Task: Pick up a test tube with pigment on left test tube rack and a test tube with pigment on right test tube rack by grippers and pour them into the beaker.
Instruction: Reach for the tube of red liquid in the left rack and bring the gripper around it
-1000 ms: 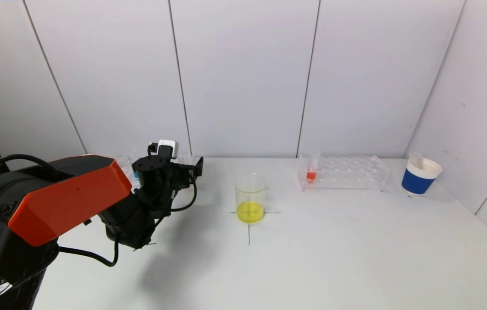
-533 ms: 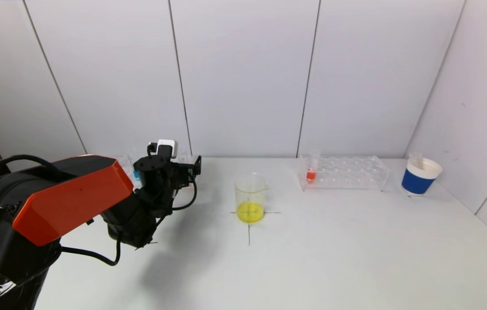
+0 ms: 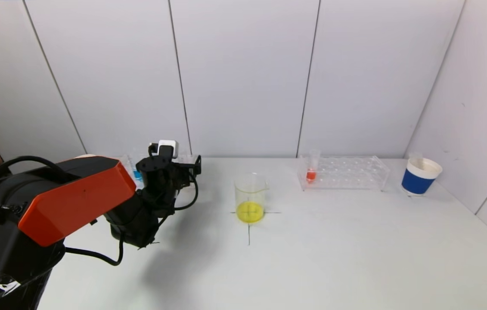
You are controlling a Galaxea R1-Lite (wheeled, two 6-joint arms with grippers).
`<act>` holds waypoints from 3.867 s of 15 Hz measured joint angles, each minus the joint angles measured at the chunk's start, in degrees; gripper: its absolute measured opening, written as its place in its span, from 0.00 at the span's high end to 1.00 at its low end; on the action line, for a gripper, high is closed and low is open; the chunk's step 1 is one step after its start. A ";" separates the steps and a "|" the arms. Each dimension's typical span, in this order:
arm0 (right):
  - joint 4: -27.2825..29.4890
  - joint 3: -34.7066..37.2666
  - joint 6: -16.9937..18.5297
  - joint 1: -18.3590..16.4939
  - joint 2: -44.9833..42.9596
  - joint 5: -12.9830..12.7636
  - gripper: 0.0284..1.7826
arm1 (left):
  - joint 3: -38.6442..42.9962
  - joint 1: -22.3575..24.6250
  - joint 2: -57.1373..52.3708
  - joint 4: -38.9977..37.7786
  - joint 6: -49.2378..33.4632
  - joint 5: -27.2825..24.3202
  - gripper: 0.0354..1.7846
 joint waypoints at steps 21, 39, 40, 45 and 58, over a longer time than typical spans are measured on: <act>0.02 0.00 0.00 0.00 0.00 0.00 0.01 | -1.90 -0.94 0.98 0.56 0.11 0.96 0.01; 0.00 0.00 0.00 0.00 0.00 0.00 0.01 | -2.60 -0.65 1.27 0.56 0.07 1.10 0.01; 0.00 0.00 0.00 0.00 0.00 0.00 0.01 | -2.60 -0.63 1.33 0.52 0.05 1.15 0.01; 0.00 0.00 0.00 0.00 0.00 0.00 0.01 | -2.55 -0.56 1.40 0.50 0.10 1.15 0.01; 0.00 0.00 0.00 0.00 0.00 0.00 0.01 | -2.49 -0.67 1.46 0.50 0.11 1.16 0.76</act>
